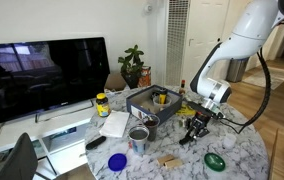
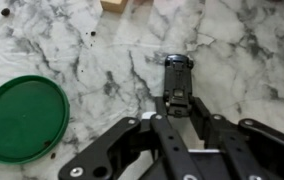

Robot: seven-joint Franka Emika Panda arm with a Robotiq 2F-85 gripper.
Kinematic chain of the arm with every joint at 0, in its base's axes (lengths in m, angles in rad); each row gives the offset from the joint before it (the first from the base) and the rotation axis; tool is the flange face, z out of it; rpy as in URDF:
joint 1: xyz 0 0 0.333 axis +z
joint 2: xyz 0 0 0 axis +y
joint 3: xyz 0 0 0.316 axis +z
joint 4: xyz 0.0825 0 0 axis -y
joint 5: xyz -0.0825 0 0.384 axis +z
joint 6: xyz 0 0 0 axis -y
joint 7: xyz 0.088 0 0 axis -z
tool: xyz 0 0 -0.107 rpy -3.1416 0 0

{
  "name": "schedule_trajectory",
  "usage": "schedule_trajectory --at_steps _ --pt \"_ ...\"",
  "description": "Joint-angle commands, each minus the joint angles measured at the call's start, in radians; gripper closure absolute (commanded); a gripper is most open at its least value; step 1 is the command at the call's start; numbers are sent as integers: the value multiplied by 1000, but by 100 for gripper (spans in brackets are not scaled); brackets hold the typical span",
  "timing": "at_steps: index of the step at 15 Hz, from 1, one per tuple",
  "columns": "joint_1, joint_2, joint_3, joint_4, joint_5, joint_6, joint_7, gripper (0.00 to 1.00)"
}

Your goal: Pick up the toy car and place it the right way up on the table

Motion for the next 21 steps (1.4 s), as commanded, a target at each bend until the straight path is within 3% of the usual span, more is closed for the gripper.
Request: schedule_trajectory --at_steps 1,7,13,21 --pt "-11 6 -13 6 35 -56 5 92" --pt "79 -124 -46 -62 -78 63 155 93" --pt "239 -201 -64 -140 -440 301 572 93" --pt "620 -204 -390 -170 -1046 309 1145 93"
